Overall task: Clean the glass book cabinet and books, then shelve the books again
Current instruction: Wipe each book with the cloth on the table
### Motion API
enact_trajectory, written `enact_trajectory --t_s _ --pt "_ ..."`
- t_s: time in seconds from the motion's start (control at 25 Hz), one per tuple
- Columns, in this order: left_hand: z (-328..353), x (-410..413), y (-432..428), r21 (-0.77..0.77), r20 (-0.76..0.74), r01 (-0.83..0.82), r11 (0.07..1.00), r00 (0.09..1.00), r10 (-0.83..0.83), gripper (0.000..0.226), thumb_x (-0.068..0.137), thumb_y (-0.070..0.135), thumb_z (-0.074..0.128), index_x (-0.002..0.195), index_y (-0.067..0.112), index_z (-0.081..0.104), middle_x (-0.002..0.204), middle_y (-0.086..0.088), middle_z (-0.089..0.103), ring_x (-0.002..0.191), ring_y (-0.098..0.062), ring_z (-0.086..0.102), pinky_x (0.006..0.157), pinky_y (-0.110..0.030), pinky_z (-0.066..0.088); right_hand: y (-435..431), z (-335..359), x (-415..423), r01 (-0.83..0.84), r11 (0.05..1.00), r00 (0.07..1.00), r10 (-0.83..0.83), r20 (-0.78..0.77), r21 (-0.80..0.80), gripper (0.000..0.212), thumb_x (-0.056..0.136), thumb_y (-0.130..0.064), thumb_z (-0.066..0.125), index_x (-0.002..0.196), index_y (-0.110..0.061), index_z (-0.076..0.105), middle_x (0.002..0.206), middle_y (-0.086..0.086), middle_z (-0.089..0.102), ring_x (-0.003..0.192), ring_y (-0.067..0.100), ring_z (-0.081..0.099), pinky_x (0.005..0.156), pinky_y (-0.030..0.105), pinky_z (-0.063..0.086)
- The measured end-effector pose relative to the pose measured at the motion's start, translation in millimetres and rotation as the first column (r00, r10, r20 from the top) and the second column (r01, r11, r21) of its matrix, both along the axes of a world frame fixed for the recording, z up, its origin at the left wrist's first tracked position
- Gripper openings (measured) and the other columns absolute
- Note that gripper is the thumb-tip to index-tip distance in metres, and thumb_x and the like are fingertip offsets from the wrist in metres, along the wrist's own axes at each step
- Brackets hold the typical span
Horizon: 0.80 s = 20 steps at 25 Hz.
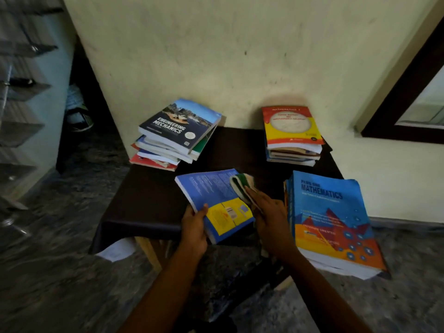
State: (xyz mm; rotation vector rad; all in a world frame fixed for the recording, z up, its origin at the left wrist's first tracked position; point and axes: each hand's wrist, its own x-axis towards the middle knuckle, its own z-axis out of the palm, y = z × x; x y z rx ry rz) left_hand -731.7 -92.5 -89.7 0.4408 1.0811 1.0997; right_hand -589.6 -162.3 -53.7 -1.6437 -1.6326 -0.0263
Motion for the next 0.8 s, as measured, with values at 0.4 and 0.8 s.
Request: enact_trajectory --t_s 0.4,0.8 --pt "76 -165 -18 0.561 -0.826 0.441 0.7 0.247 0.506 0.036 0.085 0.003 0.064 0.121 0.003 0.059 0.101 -0.013 0.067 0.089 -0.024 0.063 0.077 -0.031 0.046 33 -3 -32 -0.266 0.964 0.961 0.263 -0.084 -0.021 0.042 0.09 -0.019 0.035 0.125 -0.006 0.056 0.128 0.013 0.057 0.117 0.016 0.049 0.09 0.03 0.034" --pt "-69 -227 35 0.124 -0.755 0.933 0.337 -0.132 0.643 0.043 0.098 0.02 0.031 0.141 0.023 0.036 0.143 -0.001 0.044 0.145 -0.018 0.012 0.117 -0.046 0.006 66 -34 -52 -0.291 0.929 0.957 0.286 -0.052 -0.23 0.055 0.084 -0.03 0.027 0.125 -0.006 0.057 0.127 0.015 0.058 0.116 0.026 0.056 0.092 0.026 0.032"
